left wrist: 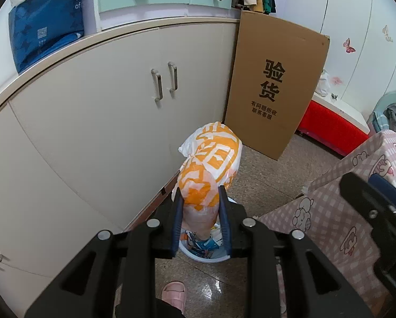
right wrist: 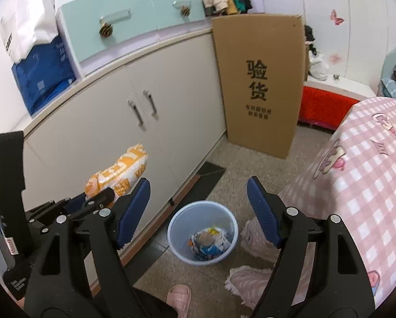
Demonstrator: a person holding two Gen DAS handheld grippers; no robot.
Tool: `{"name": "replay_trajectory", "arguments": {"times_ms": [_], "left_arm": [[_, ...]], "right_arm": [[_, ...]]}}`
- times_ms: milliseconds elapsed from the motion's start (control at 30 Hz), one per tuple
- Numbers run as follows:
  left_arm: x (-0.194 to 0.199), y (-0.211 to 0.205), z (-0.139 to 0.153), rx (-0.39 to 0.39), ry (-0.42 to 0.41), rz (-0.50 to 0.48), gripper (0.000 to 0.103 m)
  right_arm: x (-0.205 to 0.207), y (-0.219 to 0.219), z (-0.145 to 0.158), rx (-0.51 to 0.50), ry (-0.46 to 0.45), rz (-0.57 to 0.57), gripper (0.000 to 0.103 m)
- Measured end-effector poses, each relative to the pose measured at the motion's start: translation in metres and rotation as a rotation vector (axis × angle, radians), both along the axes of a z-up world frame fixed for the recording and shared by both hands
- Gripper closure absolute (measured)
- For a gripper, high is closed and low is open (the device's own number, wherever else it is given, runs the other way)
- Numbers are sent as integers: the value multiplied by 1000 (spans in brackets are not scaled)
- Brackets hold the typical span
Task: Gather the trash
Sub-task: 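Open the right gripper, then the left gripper over the bucket, then move both open grippers back toward the table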
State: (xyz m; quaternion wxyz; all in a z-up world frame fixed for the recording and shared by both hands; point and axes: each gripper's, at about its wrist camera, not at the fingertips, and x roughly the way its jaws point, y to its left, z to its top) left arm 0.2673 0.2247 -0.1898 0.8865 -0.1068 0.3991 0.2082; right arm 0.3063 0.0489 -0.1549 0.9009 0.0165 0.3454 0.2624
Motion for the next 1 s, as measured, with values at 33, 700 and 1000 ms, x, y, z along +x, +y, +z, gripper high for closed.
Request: {"name": "replay_trajectory", "arguments": {"times_ms": [33,700,1000], "left_arm": [[2,-1,0,0,0,-1,78],[53,-6,-20,-46,74,-8,38],[25,-14,7,-46,17,-17,36]], "right_arm": [[1,-3,1,8,-11,-11,27],[20,-29,-7,70,9,-93,26],[5,-37,8,87,6,-96,25]]}}
